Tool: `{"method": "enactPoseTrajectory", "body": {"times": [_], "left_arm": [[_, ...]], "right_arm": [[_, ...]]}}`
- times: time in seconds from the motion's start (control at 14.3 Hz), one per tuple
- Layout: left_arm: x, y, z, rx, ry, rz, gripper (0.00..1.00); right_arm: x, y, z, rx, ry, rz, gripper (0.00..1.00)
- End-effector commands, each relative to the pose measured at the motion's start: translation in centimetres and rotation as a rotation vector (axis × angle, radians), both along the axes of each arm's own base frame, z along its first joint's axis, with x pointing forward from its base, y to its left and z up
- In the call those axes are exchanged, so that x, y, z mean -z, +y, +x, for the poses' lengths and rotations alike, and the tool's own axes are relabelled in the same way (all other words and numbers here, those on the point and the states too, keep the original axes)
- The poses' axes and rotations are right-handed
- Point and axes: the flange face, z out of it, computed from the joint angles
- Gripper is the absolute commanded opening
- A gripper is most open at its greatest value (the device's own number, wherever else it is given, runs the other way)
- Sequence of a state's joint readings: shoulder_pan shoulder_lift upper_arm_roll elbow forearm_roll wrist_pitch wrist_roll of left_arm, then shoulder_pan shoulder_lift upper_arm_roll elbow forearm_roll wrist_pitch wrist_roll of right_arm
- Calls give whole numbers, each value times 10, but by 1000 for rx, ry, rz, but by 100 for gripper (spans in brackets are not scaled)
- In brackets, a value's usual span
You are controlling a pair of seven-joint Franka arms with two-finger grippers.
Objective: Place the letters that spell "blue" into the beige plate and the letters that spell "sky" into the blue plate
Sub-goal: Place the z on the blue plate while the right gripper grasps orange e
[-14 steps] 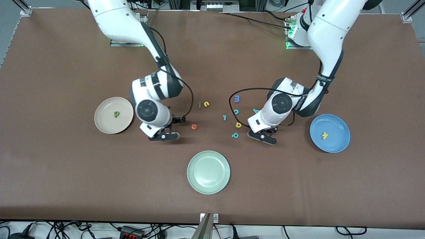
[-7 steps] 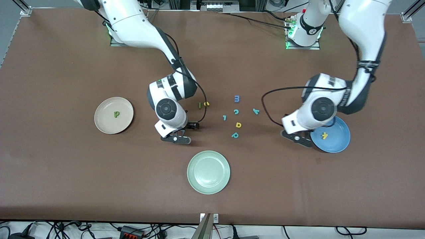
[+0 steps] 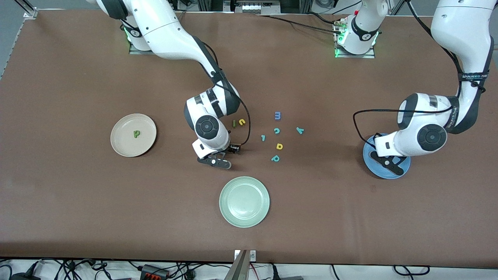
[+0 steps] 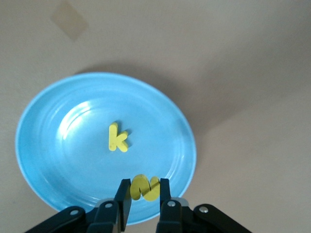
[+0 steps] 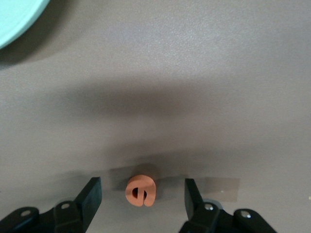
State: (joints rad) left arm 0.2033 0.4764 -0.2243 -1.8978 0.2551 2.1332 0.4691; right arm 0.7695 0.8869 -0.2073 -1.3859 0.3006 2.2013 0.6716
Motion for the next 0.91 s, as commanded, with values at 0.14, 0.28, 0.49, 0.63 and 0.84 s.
{"method": "enactPoseTrajectory", "body": {"times": [0.14,0.28,0.49,0.63,0.84], "left_arm": [[20,33,-24,116,-46,-45,31],[17,30,-23,122,-54,-46,90],[0,19,-26,130,-64,-37,100],[-13,-12,-32,99,-31,-36,100],[-27,-84,-42,-7,-30,-22,100]], "right_arm": [[3,6,2,17,1,17,60],[5,6,1,20,4,13,51],[5,6,1,15,8,11,47],[4,6,1,13,8,12,38],[1,5,2,12,7,14,24]]}}
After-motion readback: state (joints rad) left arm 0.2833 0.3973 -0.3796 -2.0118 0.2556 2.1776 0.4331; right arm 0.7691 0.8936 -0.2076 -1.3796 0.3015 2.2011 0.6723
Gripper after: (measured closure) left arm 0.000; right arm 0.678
